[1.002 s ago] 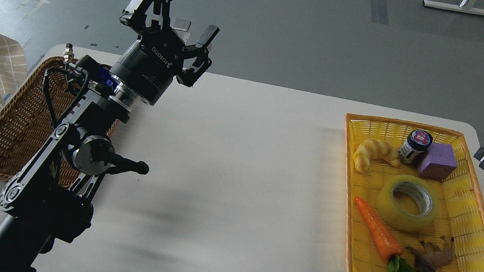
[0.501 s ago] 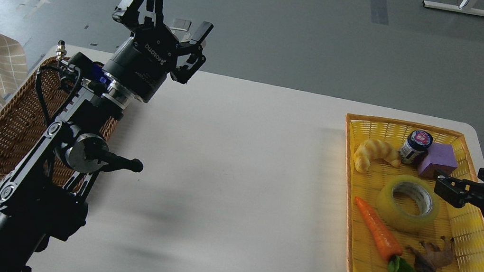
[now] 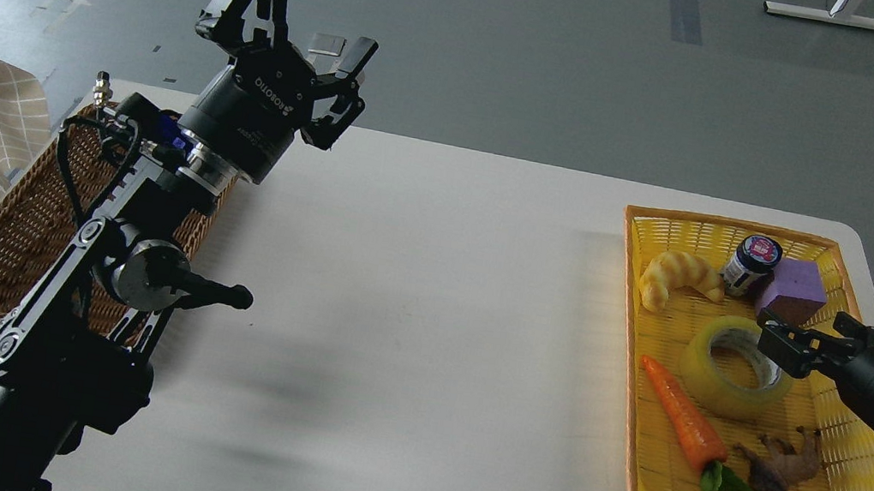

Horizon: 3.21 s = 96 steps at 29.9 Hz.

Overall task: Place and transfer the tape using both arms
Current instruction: 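Lower the right gripper into the tray and grasp the yellow tape roll, then lift the tape roll out of the tray toward the table center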

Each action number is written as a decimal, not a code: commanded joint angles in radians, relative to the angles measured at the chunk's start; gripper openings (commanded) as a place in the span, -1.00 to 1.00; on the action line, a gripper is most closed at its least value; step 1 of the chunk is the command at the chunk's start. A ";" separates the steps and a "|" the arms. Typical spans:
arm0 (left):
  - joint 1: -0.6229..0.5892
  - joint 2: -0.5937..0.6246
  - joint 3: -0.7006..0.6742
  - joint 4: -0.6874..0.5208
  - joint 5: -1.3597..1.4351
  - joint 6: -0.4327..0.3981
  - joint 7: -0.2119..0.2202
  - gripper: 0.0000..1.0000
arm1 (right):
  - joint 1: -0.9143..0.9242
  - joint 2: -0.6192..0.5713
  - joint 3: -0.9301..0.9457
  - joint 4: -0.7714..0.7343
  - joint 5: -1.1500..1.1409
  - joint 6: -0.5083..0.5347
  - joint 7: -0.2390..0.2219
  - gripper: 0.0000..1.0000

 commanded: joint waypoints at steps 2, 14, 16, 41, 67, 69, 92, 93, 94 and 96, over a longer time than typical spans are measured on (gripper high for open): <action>0.000 0.000 0.000 0.000 0.000 0.001 0.000 0.96 | -0.005 0.008 -0.001 -0.031 0.000 0.001 0.000 0.93; 0.003 0.000 -0.001 0.000 0.000 0.001 0.000 0.96 | -0.018 0.032 -0.020 -0.047 0.000 -0.001 -0.003 0.93; 0.003 0.002 -0.001 0.000 0.000 0.001 0.000 0.96 | -0.018 0.040 -0.023 -0.048 0.000 -0.001 -0.008 0.93; 0.008 0.008 -0.011 0.000 0.000 0.001 0.000 0.96 | -0.019 0.100 -0.031 -0.080 0.000 -0.001 -0.082 0.59; 0.017 0.009 -0.015 0.000 0.000 0.009 0.000 0.96 | -0.034 0.089 -0.031 -0.071 0.000 0.001 -0.080 -0.22; 0.017 0.009 -0.017 0.000 0.000 0.010 0.000 0.96 | -0.034 0.089 -0.031 -0.070 0.000 0.001 -0.078 -0.31; 0.023 0.009 -0.017 0.000 0.000 0.010 0.000 0.96 | -0.054 0.002 -0.015 0.007 0.014 0.005 -0.075 -0.78; 0.023 0.008 -0.017 0.000 0.000 0.010 0.000 0.96 | -0.053 -0.013 -0.015 0.015 0.029 0.005 -0.075 -0.78; 0.023 0.008 -0.018 0.000 0.000 0.010 0.000 0.96 | -0.048 -0.039 -0.014 0.027 0.058 0.008 -0.074 -0.78; 0.023 0.008 -0.018 0.000 0.000 0.010 0.000 0.96 | -0.041 -0.066 -0.014 0.042 0.082 0.010 -0.074 -0.78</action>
